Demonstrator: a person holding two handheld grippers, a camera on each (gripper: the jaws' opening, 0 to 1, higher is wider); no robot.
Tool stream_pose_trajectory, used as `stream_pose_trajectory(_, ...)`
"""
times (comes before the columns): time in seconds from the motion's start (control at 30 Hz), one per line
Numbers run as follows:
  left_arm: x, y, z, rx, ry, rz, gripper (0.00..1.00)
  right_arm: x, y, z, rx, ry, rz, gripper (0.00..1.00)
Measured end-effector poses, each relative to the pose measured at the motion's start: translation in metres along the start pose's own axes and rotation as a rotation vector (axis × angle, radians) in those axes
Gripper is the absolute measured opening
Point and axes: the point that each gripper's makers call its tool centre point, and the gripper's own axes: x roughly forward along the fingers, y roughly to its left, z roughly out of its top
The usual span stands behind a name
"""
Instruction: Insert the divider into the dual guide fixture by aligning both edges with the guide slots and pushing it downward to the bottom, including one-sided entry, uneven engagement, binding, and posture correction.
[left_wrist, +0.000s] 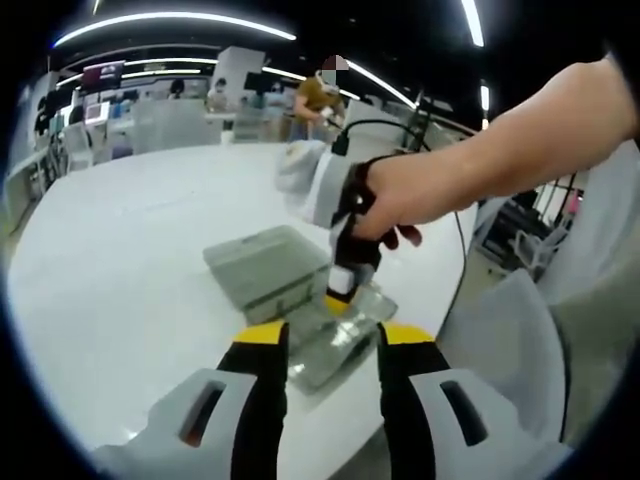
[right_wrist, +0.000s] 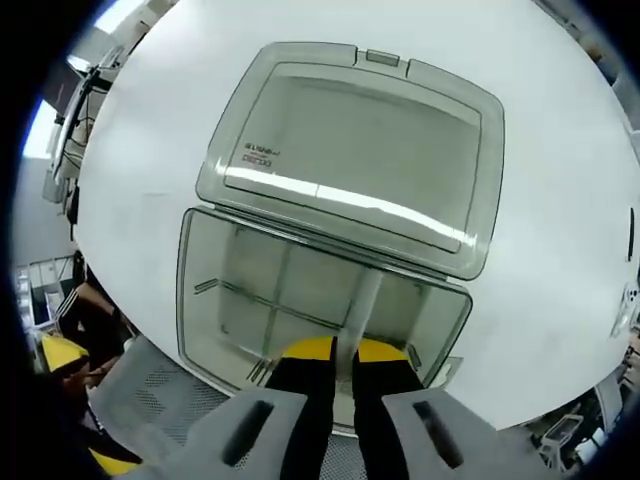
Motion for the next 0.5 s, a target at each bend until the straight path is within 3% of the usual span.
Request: stream_pose_trajectory(0.5,0.0002,-0.0005,-0.0004,-0.004,-0.001,0.0,0.32,0.0012,0.0002,0.0017,0.011,-0.013,-0.001,0.0)
